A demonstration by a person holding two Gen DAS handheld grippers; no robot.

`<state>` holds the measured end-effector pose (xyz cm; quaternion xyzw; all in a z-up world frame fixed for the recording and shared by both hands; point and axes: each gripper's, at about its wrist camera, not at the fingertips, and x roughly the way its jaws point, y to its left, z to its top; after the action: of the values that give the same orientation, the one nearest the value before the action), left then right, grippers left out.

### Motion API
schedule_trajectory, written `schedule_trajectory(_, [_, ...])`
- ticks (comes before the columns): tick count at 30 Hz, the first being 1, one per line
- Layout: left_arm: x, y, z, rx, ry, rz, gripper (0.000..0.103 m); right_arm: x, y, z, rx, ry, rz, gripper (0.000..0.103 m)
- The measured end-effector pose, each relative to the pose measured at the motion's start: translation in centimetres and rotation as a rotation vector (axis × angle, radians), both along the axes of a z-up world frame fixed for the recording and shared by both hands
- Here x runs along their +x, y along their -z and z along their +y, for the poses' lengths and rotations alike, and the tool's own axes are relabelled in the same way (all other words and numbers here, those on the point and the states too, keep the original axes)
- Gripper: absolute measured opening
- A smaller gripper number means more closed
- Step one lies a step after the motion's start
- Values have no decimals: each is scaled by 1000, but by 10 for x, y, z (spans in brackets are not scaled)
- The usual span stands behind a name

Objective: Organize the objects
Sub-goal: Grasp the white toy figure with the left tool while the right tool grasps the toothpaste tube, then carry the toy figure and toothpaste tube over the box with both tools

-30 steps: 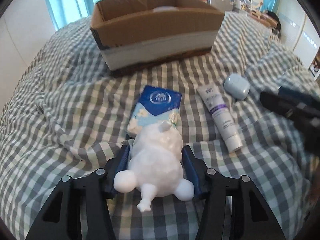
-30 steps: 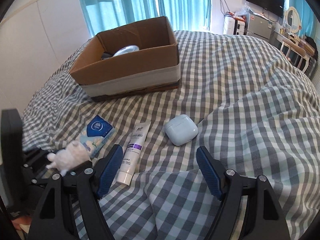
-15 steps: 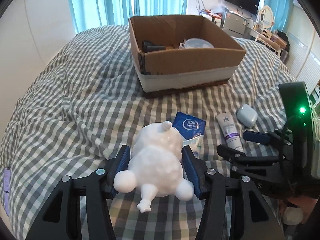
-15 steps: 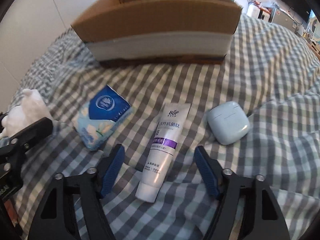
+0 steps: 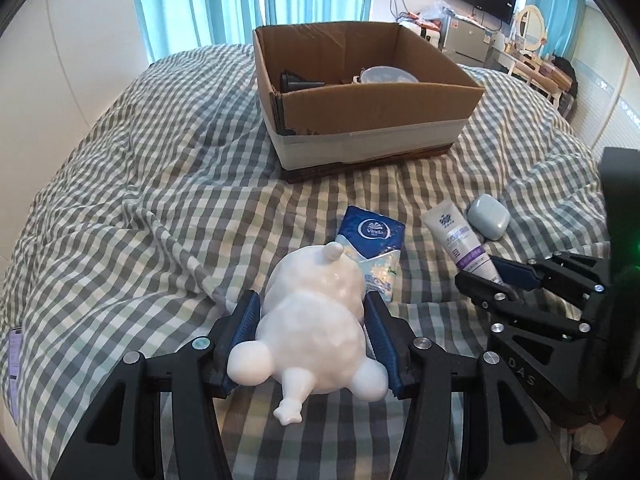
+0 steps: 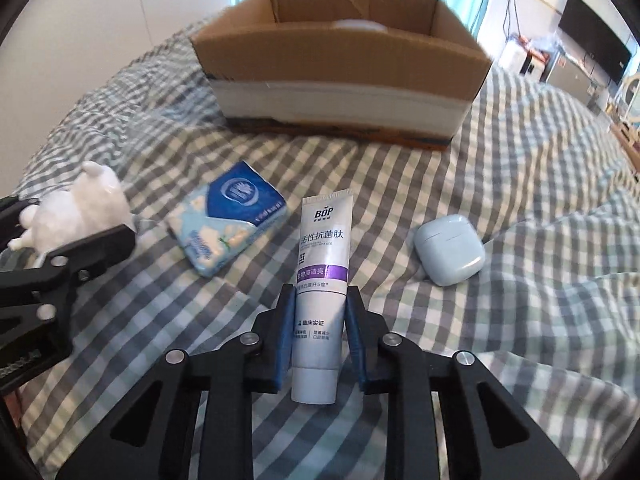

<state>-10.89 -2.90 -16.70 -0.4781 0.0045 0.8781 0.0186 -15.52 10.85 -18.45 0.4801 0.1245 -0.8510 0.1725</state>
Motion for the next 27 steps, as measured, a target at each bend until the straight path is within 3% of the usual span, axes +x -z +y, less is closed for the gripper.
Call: schedule_trajectory(27, [43, -90, 9, 7, 35, 202, 55, 85, -134, 8, -67, -51, 267, 23])
